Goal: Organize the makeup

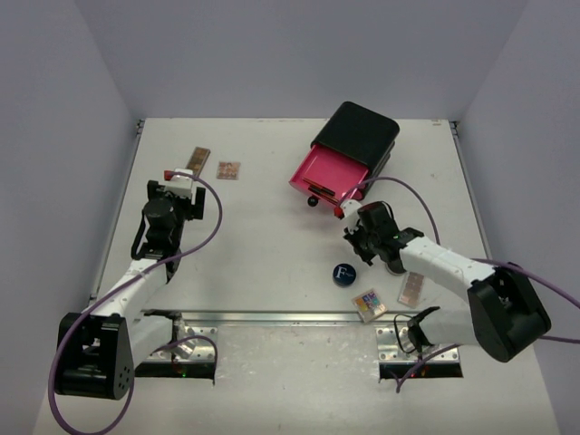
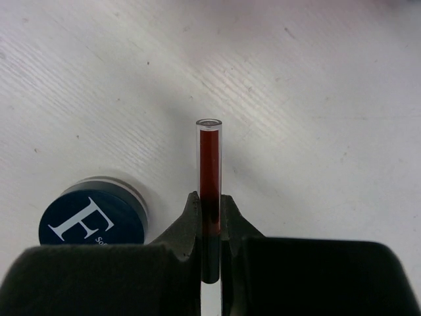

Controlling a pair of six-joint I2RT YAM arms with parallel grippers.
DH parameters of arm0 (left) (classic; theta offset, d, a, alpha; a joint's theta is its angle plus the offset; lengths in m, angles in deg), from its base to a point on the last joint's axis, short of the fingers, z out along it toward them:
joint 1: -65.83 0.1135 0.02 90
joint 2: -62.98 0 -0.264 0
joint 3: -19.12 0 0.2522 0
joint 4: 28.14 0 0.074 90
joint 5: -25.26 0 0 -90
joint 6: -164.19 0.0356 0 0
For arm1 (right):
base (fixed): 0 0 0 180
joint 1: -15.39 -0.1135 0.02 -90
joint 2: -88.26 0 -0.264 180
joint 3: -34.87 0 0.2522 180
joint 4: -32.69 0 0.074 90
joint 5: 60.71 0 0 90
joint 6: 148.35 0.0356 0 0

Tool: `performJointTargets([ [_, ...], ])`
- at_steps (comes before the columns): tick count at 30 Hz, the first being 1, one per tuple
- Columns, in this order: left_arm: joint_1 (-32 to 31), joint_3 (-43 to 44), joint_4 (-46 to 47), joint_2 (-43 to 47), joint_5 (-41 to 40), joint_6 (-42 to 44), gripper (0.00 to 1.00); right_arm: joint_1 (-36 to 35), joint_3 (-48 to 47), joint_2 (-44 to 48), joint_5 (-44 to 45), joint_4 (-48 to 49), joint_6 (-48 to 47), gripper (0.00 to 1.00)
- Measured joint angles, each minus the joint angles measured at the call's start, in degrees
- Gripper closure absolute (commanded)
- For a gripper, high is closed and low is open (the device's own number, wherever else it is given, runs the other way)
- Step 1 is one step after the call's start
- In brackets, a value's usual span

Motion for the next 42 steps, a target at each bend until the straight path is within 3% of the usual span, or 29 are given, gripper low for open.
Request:
performJointTargets([
  [6, 0.0, 0.0, 0.0, 0.0, -0.1, 0.0, 0.19, -1.9, 0.0, 9.6, -1.8, 0.0, -2.1, 1.0],
  [11, 0.0, 0.0, 0.0, 0.0, -0.2, 0.0, 0.19, -3.7, 0.3, 15.9, -9.5, 0.8, -4.3, 1.0],
  [17, 0.0, 0.0, 0.0, -0.5, -0.2, 0.0, 0.19, -4.0, -3.2, 18.1, -15.2, 4.7, -3.9, 1.0],
  [21, 0.0, 0.0, 0.0, -0.9, -0.2, 0.0, 0.19, -4.1, -17.6, 8.3, -8.6, 5.8, -4.7, 1.0],
  [26, 0.0, 0.0, -0.1, -1.0, -0.4, 0.2, 0.19, -4.1, -40.9, -12.0, 3.4, 7.0, -9.5, 0.98],
  [31, 0.0, 0.0, -0.1, -1.3, -0.4, 0.2, 0.19, -3.8, -49.8, -26.2, 12.3, 5.9, -13.0, 0.92],
  [38, 0.0, 0.9, -2.9, -3.0, 1.2, 0.2, 0.2, -3.3, -50.4, -32.0, 13.9, 1.4, -14.0, 0.51],
  [42, 0.0, 4.2, -6.5, -4.1, 4.4, 0.1, 0.23, -2.9, -50.4, -32.0, 13.5, 0.9, -14.0, 0.39],
])
